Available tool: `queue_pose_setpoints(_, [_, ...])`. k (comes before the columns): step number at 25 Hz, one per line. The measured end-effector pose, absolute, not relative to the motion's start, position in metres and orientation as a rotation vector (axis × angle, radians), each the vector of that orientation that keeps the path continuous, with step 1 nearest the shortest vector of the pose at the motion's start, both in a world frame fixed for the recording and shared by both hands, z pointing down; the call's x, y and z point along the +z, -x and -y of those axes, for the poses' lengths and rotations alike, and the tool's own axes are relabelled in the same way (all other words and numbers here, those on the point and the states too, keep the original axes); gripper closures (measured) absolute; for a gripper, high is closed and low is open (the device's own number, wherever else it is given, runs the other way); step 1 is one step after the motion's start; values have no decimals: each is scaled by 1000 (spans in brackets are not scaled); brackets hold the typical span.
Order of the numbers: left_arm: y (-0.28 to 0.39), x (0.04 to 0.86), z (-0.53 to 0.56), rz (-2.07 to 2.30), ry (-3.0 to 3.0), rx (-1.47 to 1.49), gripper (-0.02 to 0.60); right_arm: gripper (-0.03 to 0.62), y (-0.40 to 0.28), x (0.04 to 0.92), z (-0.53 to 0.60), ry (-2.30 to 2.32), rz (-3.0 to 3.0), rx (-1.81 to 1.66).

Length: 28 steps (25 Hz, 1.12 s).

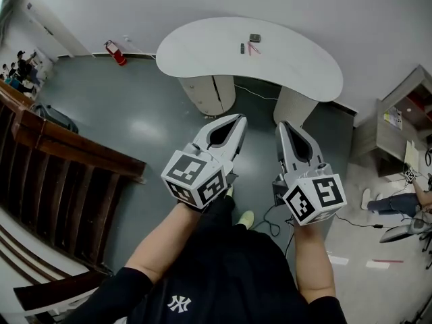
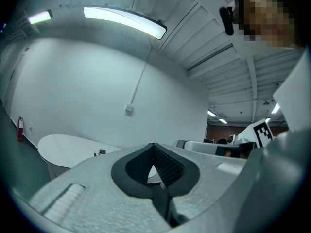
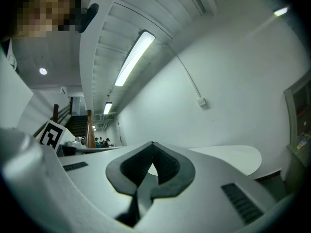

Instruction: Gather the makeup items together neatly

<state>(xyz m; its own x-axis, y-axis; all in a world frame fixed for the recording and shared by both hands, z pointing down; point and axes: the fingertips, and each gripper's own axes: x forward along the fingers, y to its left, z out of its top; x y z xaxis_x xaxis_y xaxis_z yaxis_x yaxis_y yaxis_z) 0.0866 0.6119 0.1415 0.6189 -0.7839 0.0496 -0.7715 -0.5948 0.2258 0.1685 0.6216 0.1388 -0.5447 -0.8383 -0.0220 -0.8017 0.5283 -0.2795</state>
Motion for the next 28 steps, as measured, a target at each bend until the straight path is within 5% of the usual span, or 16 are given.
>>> queue_pose_setpoints(28, [-6,202,-268,1227,-2618,-65,574,577,-74,207,-280,1607,-2656,-455])
